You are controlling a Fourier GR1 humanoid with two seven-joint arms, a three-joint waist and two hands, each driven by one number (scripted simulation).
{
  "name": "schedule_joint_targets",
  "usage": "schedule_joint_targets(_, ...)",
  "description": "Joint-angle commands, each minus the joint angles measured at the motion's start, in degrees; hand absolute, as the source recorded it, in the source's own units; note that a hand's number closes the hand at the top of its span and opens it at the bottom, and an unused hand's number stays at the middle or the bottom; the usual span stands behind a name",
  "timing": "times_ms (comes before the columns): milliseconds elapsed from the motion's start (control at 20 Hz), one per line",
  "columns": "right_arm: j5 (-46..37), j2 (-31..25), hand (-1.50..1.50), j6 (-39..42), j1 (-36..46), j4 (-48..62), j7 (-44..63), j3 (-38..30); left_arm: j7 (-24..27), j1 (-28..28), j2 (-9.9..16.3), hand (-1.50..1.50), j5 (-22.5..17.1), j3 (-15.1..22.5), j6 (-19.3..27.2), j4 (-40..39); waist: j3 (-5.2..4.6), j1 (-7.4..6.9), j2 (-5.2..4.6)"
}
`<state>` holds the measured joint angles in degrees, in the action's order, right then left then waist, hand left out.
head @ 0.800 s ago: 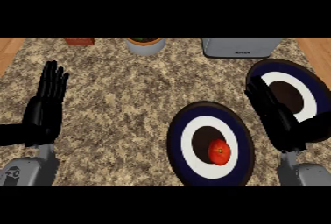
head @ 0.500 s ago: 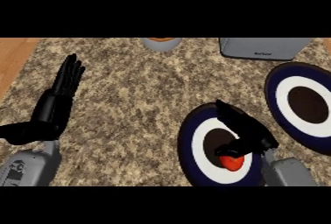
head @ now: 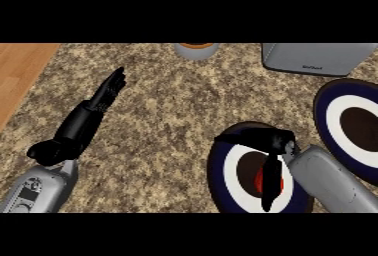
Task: Pick the tomato from the plate and place it in the plate
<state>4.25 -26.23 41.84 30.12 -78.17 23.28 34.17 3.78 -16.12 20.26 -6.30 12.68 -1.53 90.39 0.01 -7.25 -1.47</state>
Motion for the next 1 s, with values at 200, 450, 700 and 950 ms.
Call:
schedule_joint_targets(200,-10.23,6.22,-1.50,11.05,16.11,10.50,-5.28,6.50,0.61,5.59,2.55,0.00,-0.04,-2.02,-1.67,1.80,-0.01,4.45,1.20)
schedule_joint_targets(450,-4.77,12.40,-1.50,19.85,20.77,21.67,4.88,4.54,-2.67,4.86,1.97,0.00,-0.04,-2.57,-1.53,3.50,-0.06,5.57,1.38)
schedule_joint_targets(700,-1.12,13.36,-1.50,28.05,23.83,26.93,10.02,5.28,-2.93,4.58,2.16,0.00,-0.58,-4.38,-1.91,3.68,-0.08,6.30,1.50)
schedule_joint_targets(950,-1.78,15.75,-1.50,29.55,30.21,31.65,14.45,4.98,-1.61,6.62,3.11,0.00,-0.82,-5.30,-4.13,4.56,-0.06,6.33,1.55)
